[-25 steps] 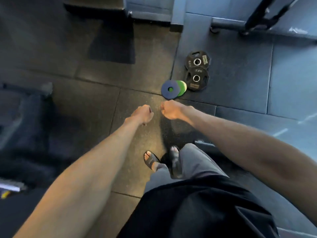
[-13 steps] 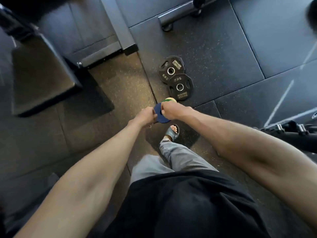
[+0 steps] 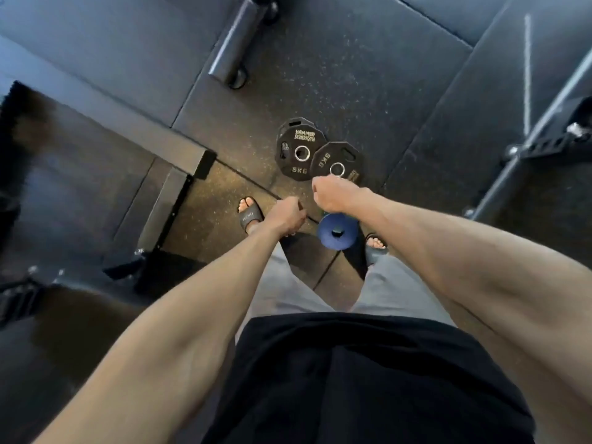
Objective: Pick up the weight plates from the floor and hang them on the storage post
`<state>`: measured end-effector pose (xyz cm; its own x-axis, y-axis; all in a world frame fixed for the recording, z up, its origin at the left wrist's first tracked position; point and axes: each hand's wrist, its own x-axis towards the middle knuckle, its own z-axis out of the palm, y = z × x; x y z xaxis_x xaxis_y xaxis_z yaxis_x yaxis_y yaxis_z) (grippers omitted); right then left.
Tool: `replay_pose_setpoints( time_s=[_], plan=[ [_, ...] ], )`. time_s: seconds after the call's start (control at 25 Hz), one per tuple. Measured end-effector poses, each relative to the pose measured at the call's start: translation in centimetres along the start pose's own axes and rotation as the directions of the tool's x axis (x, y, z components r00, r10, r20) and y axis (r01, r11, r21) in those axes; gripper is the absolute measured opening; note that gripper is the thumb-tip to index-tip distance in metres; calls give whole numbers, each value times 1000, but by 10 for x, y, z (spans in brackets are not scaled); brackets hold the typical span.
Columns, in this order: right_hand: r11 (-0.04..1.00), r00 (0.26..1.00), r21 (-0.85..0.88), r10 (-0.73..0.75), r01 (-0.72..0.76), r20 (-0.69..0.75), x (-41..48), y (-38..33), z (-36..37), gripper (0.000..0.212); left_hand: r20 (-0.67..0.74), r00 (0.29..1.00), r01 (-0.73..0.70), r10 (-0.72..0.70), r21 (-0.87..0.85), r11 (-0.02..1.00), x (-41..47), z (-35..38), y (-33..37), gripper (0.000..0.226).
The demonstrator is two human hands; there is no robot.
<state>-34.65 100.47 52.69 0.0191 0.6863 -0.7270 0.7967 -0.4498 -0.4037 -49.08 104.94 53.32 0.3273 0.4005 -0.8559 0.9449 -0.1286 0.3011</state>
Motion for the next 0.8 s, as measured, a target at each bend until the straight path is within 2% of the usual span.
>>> replay_pose_setpoints(
  time_s=[0.2, 0.36, 0.48, 0.56, 0.72, 0.8],
  plan=[
    [958, 975, 211, 213, -195, -68, 67, -48, 8, 32, 84, 992, -97, 89, 107, 990, 71, -77, -38, 20],
    [898, 939, 332, 333, -288, -85, 121, -46, 34, 30, 93, 991, -108, 93, 172, 979, 132, -94, -56, 13],
    [824, 909, 437, 416, -361, -34, 171, -12, 73, 26, 123, 989, -103, 79, 200, 974, 199, -66, -74, 11],
    [804, 899, 445, 438, -396, 10, 205, 20, 103, 25, 127, 990, -78, 52, 213, 974, 249, -41, -83, 13],
    [697, 835, 517, 546, -497, 66, 274, 91, 159, 25, 102, 993, 51, -60, 82, 995, 359, 25, -79, 28],
    [608, 766, 582, 641, -540, 40, 304, 133, 180, 30, 54, 994, 99, -100, 25, 995, 408, 61, -66, 41]
  ],
)
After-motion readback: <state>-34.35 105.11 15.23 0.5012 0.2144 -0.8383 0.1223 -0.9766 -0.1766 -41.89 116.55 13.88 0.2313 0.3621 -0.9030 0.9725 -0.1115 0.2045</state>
